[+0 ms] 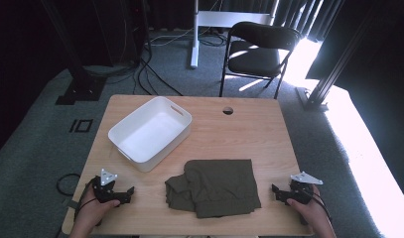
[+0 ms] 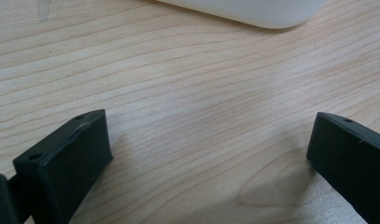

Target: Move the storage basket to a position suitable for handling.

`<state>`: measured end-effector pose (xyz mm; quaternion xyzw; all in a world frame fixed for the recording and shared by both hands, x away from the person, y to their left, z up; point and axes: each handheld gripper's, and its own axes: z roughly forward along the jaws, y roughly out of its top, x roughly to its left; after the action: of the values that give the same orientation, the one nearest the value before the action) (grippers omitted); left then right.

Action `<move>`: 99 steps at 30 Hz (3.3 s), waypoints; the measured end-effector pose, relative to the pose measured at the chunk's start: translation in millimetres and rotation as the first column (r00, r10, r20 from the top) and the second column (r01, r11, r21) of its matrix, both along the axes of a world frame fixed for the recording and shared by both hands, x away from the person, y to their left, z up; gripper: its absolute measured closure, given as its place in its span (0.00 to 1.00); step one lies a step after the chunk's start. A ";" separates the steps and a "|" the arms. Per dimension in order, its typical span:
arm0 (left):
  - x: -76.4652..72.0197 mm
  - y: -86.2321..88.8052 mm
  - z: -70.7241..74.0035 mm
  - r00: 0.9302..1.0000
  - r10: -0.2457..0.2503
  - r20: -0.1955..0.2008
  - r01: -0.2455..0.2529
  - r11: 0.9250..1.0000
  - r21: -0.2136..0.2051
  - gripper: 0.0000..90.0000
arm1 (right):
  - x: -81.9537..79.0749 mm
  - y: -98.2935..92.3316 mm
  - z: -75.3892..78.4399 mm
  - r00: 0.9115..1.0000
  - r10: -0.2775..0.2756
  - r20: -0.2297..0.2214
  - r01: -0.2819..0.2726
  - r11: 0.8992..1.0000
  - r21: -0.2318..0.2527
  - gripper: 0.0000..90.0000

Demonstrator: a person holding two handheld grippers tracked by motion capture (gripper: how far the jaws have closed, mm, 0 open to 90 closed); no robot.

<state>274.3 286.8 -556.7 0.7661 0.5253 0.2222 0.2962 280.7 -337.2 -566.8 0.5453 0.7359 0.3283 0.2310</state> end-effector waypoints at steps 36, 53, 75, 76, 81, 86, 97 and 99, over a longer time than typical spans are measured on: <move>20.9 5.5 15.9 0.999 0.051 0.019 -0.051 0.998 -0.031 0.01 | 108.6 82.5 43.3 0.984 0.163 0.066 -0.166 0.986 0.032 0.15; 29.2 5.3 36.2 0.996 0.069 0.059 -0.066 0.996 -0.051 0.01 | 156.8 134.2 59.6 0.968 0.232 0.097 -0.238 0.970 0.047 0.15; 37.4 8.6 77.8 0.984 0.118 0.130 -0.101 0.986 -0.131 0.01 | 206.0 234.5 97.3 0.911 0.361 0.200 -0.380 0.922 0.070 0.16; 38.3 7.8 79.3 0.984 0.119 0.131 -0.101 0.985 -0.136 0.01 | 209.7 240.8 98.4 0.907 0.370 0.201 -0.387 0.920 0.057 0.16; 45.3 2.8 85.5 0.979 0.139 0.147 -0.113 0.979 -0.172 0.01 | 221.9 262.3 98.5 0.908 0.369 0.200 -0.385 0.921 0.050 0.16; 52.5 -1.6 82.9 0.979 0.153 0.133 -0.130 0.977 -0.170 0.01 | 232.0 279.0 94.1 0.908 0.371 0.197 -0.384 0.923 0.030 0.18; 61.3 -6.0 74.3 0.971 0.199 0.133 -0.172 0.967 -0.188 0.25 | 243.3 295.5 79.8 0.923 0.350 0.161 -0.359 0.933 0.034 0.69; 63.5 -6.9 72.2 0.973 0.191 0.132 -0.161 0.965 -0.205 0.32 | 242.2 297.4 79.4 0.917 0.356 0.180 -0.363 0.932 0.009 0.74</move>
<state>337.8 279.9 -484.4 0.6650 0.5866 0.2529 0.3869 522.8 -39.8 -487.4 0.3746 0.7931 0.4274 0.2190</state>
